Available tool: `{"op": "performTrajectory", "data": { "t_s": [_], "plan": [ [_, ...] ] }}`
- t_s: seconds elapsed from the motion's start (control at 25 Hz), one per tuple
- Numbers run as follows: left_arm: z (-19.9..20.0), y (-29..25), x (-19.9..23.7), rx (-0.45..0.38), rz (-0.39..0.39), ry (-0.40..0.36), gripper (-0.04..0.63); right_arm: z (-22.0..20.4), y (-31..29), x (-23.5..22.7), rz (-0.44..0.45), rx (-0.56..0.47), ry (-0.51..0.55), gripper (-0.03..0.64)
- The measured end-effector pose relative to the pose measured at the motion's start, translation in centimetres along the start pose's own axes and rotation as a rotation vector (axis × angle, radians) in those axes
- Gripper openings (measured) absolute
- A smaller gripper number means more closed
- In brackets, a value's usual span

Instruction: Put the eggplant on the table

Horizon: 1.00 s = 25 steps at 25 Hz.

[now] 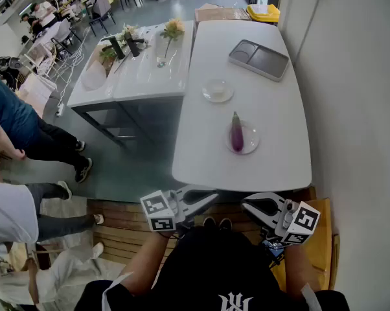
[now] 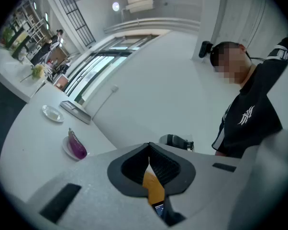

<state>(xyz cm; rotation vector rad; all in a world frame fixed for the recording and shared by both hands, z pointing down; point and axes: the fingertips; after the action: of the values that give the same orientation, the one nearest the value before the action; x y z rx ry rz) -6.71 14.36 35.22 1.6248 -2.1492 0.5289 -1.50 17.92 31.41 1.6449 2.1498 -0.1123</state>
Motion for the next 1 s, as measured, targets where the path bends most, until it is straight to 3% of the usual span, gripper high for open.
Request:
{"op": "performTrajectory", "data": {
  "t_s": [0.48,0.68,0.88,1.0],
  "plan": [
    [1.3,1.6,1.1,-0.001,0.016,-0.078,0.006,0.5,-1.0,0.1,-0.078,0.042,0.018,0.003],
    [0.3,2.6,2.9,-0.006,0.032,-0.013,0.006,0.7,-1.1,-0.7,-0.127,0.005,-0.02,0.005],
    [0.1,3.8,7.0,-0.023,0.118,0.063,0.008,0.3,-0.8,-1.8,-0.201,-0.007,-0.052,0.006],
    [-0.3,4.3,8.6,-0.024,0.128,0.098,0.008,0.1,-0.4,-2.3,-0.252,-0.008,-0.06,0.006]
  ]
}}
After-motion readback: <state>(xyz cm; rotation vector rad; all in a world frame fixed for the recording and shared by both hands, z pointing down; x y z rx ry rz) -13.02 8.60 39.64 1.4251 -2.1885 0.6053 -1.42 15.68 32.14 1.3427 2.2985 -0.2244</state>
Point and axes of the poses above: the fingertips, and each gripper's own axes: y backward along the fingers, x to its left, z out of its top, and after that the axes turned 12 degrees about z, right-handed
